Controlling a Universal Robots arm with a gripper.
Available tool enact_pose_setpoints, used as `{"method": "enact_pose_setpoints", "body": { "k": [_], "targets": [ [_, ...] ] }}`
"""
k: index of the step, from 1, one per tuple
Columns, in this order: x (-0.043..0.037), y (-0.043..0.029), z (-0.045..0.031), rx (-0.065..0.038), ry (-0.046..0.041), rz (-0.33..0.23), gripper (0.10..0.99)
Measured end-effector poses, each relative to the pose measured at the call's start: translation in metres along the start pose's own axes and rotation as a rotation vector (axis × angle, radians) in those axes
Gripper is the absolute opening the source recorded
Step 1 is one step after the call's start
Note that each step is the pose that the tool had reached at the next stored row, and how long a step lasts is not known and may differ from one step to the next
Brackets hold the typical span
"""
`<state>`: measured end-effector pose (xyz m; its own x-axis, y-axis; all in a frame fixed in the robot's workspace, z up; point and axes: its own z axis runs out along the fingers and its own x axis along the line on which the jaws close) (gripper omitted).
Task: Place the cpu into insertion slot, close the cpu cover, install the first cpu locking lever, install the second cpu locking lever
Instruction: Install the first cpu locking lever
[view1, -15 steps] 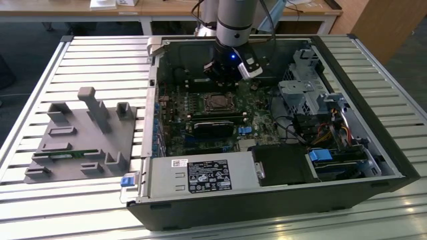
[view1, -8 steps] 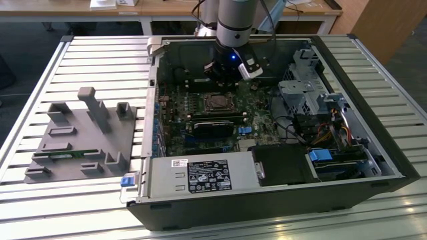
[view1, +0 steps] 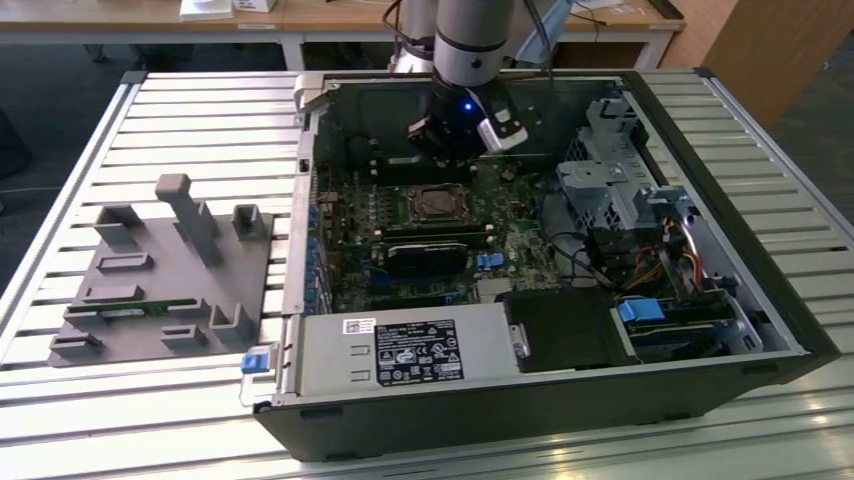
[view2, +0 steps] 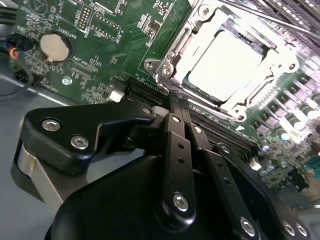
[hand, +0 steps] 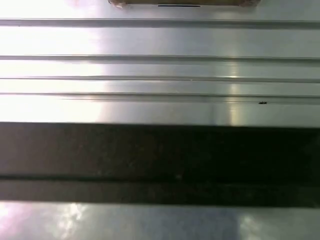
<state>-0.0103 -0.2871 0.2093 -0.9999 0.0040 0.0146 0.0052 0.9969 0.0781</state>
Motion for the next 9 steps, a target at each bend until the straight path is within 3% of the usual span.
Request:
{"method": "enact_pose_setpoints", "body": {
  "k": [9],
  "targets": [
    [0.0,-0.0022,-0.0017,0.0,0.0,0.0,0.106]
  ]
}}
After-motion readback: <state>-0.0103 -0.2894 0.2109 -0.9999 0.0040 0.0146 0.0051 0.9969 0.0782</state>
